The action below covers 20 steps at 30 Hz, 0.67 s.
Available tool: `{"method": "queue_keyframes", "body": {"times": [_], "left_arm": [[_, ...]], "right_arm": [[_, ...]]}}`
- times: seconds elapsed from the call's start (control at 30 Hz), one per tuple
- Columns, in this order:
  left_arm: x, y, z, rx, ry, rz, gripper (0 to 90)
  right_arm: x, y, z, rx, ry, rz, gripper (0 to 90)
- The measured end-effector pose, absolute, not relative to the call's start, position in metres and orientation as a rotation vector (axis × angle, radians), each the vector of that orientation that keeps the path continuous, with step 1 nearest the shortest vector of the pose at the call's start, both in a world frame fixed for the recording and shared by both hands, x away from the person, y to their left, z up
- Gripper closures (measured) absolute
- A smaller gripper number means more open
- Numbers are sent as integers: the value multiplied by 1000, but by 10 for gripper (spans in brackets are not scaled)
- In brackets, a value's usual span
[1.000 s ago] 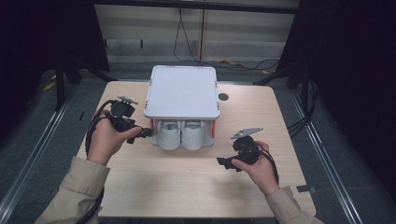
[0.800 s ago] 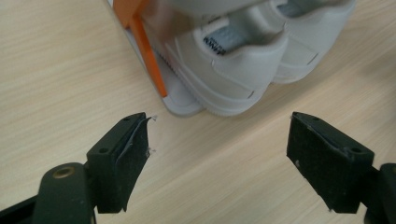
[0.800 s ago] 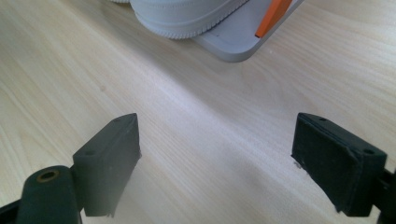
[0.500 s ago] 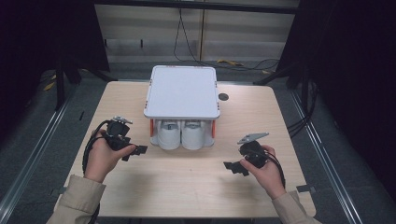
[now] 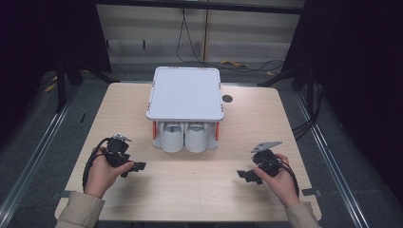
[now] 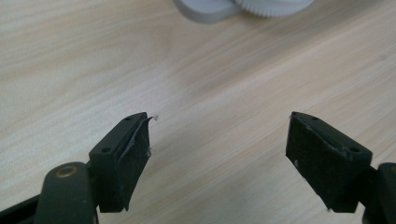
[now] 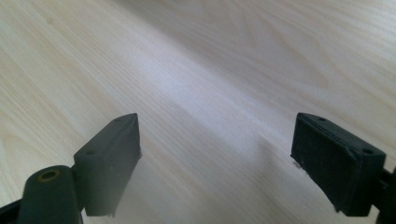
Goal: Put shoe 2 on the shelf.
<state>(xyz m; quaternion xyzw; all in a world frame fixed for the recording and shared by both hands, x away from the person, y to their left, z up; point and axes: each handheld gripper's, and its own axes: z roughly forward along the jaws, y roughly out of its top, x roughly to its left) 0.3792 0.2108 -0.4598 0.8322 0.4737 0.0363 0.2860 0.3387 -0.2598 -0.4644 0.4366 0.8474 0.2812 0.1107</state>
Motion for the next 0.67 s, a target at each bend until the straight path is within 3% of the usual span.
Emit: {"method": "queue_keyframes", "body": {"times": [0.67], "left_arm": [[370,222,-481,2217,1249,140,209]], "right_arm": [[325,-292,-483,1366,2415,820,154]]}}
